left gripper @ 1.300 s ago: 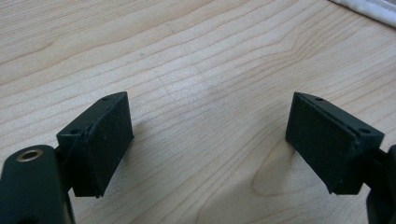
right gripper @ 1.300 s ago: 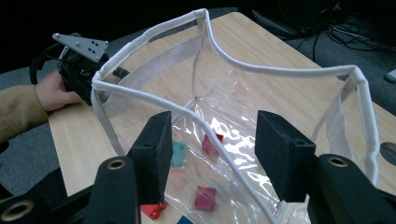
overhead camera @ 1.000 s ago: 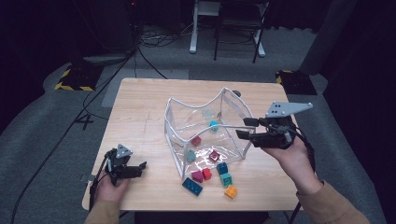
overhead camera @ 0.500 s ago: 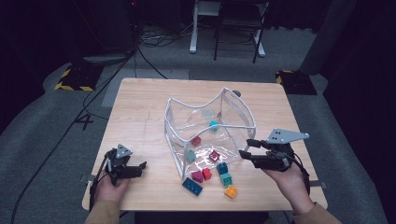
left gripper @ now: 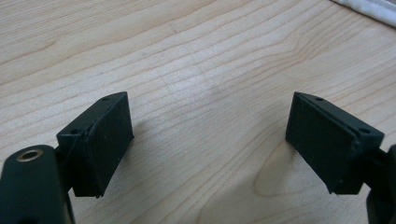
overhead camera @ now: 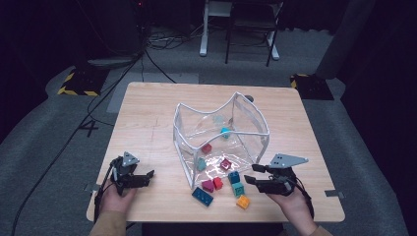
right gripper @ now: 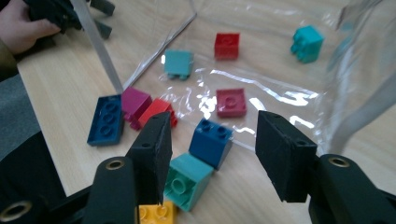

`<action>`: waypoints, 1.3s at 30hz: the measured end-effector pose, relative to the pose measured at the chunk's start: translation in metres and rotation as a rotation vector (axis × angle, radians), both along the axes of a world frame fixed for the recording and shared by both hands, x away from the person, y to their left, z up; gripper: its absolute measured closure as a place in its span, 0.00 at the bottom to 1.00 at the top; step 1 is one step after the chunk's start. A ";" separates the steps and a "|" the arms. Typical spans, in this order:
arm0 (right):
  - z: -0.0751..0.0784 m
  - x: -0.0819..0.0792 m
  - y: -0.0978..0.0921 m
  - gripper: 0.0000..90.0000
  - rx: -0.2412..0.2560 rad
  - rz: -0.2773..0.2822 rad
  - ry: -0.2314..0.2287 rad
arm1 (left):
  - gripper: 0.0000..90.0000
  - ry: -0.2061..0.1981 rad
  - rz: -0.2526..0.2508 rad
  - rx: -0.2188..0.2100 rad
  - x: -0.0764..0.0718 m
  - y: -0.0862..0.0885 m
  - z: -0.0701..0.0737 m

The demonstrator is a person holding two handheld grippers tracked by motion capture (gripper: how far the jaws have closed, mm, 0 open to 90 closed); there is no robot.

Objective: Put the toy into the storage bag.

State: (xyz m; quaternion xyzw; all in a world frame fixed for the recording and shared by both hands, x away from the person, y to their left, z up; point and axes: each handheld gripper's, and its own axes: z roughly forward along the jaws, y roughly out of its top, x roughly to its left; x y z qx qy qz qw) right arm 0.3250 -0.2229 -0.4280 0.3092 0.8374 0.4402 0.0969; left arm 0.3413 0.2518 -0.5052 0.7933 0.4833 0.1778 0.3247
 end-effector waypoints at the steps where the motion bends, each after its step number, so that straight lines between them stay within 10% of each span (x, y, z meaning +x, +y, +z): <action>1: -0.004 -0.001 0.001 0.52 0.001 0.003 0.011 | 0.17 0.000 0.000 -0.001 0.000 0.000 0.000; 27: -0.057 -0.009 0.034 0.46 -0.102 0.058 0.100 | 0.17 0.000 0.000 0.000 0.000 0.000 0.000; 39: -0.058 -0.007 0.037 0.65 -0.115 0.082 0.090 | 0.17 0.000 0.000 -0.001 0.000 0.000 0.000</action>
